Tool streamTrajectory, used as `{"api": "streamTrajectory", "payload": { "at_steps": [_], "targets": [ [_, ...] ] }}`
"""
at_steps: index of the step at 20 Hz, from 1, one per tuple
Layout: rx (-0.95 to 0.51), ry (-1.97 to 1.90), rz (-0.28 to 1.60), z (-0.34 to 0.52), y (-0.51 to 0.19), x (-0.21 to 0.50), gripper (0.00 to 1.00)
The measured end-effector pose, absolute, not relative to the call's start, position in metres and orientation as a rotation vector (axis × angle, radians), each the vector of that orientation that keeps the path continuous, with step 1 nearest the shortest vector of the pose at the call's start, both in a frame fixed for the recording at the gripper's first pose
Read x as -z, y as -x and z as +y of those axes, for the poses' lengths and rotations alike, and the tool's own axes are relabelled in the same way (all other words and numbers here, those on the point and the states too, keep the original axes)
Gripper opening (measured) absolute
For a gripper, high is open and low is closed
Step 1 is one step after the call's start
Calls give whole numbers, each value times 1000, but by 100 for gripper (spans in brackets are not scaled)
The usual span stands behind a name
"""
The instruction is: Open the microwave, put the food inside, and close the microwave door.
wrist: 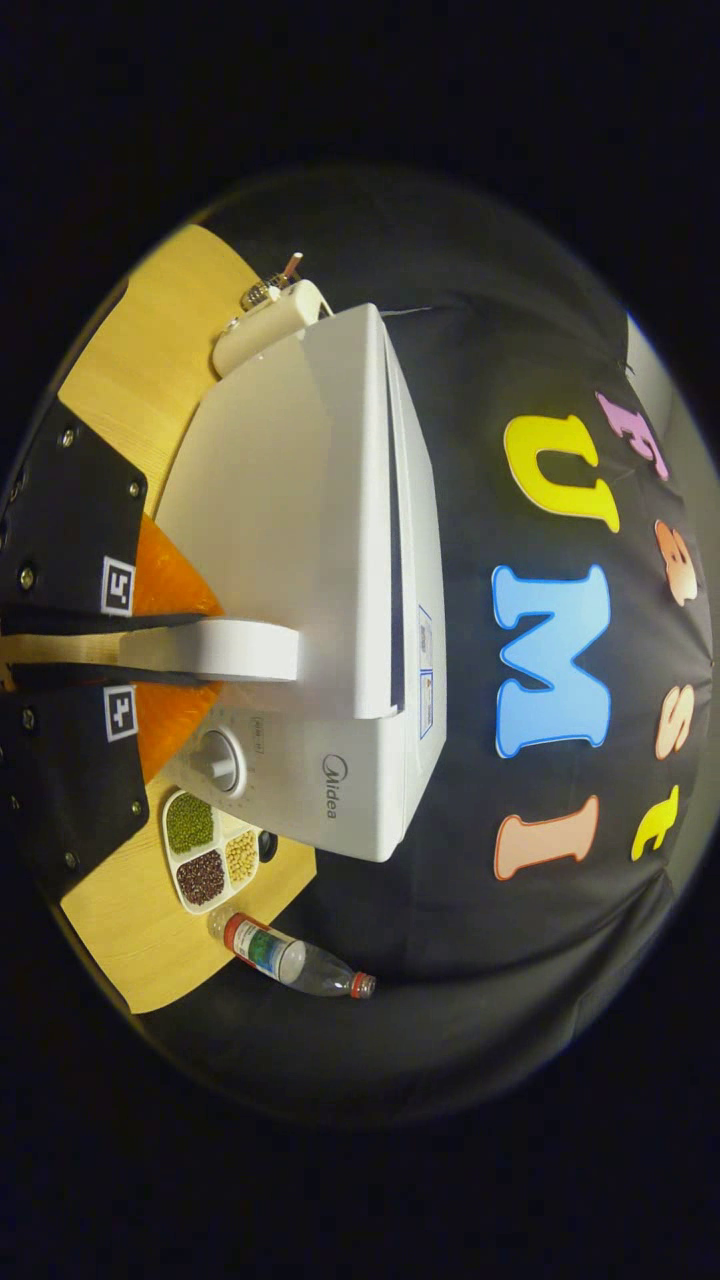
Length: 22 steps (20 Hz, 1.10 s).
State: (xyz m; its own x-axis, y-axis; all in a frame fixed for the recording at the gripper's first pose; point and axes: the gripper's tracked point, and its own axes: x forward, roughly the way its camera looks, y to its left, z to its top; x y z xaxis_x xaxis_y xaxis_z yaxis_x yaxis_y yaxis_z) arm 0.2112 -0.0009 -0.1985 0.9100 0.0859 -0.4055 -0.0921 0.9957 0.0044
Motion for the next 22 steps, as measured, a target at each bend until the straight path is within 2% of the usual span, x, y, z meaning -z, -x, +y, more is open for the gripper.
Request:
{"api": "streamTrajectory", "payload": {
  "at_steps": [4,11,22],
  "targets": [
    [-71,-22,435,12,-174,197,11],
    [-124,-17,456,50,-106,195,11],
    [-174,-27,467,114,-43,194,11]
  ]
}}
